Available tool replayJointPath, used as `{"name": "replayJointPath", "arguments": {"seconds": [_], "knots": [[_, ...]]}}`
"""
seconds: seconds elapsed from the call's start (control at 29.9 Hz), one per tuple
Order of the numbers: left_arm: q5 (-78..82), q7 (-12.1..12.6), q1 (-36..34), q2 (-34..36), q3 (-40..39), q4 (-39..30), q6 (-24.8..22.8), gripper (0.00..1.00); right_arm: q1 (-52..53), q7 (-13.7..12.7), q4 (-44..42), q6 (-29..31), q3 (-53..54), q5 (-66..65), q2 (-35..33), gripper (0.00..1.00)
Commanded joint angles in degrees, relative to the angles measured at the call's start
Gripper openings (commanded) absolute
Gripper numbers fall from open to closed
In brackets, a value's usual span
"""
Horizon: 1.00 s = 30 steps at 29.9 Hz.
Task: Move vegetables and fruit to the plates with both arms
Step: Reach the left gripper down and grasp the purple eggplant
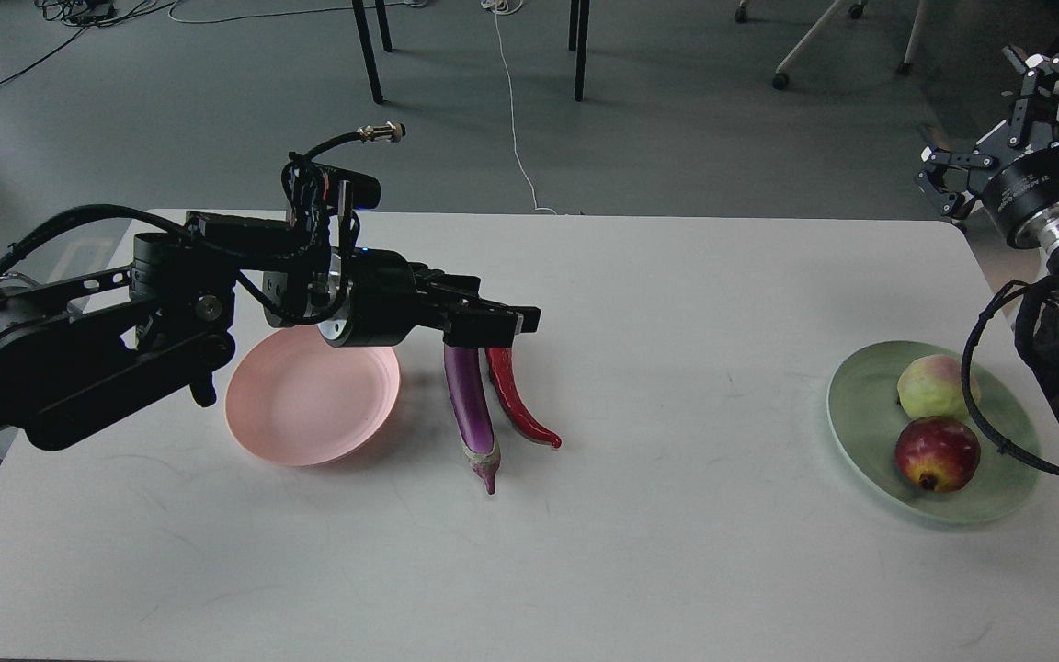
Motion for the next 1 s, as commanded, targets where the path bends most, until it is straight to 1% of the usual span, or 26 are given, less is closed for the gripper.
{"name": "replayJointPath", "arguments": {"seconds": [0.0, 0.13, 0.2, 0.37, 0.43, 0.63, 0.7, 0.73, 0.87, 0.97], "knots": [[5.5, 0.0, 0.1, -2.9, 2.5, 0.6, 0.0, 0.97, -4.4, 0.1, 0.0, 1.5, 4.9, 3.1, -0.1, 0.98], [6.5, 0.1, -0.2, -3.0, 5.1, 2.2, 0.0, 0.97, -8.1, 0.2, 0.5, 1.5, 6.7, 5.4, 0.0, 0.98], [6.5, 0.1, -0.6, -3.0, 6.1, 3.6, 0.0, 0.97, -9.1, 0.9, 0.6, 1.5, 6.7, 5.5, -0.1, 0.98], [6.5, -0.1, -0.6, -6.1, 7.2, 10.6, 0.0, 0.97, -10.4, 1.2, 0.6, 1.5, 6.8, 5.5, -0.2, 0.98], [6.5, 0.0, -0.6, -6.7, 7.3, 12.2, 0.0, 0.97, -10.4, 1.2, 0.6, 1.5, 6.8, 5.5, -0.3, 0.98], [6.5, 0.1, -0.4, -7.1, 7.5, 16.3, 0.0, 0.91, -10.4, 1.2, 0.7, 1.5, 6.8, 5.5, -0.4, 0.98], [7.4, 0.0, -0.6, -8.7, 8.3, 19.2, 0.0, 0.85, -10.4, 1.2, 0.7, 1.5, 6.9, 5.4, -0.5, 0.98], [7.9, -0.1, -0.6, -9.4, 8.7, 20.6, 0.0, 0.83, -10.4, 1.2, 0.7, 1.5, 6.9, 5.5, -0.5, 0.98], [8.6, -0.1, -0.6, -11.1, 8.8, 25.0, 0.0, 0.83, -10.1, 1.2, 0.8, 1.5, 6.9, 5.4, -0.5, 0.98], [8.6, 0.0, -0.6, -11.6, 8.8, 26.4, 0.0, 0.83, -9.9, 1.2, 0.8, 1.5, 6.9, 5.4, -0.5, 0.98]]}}
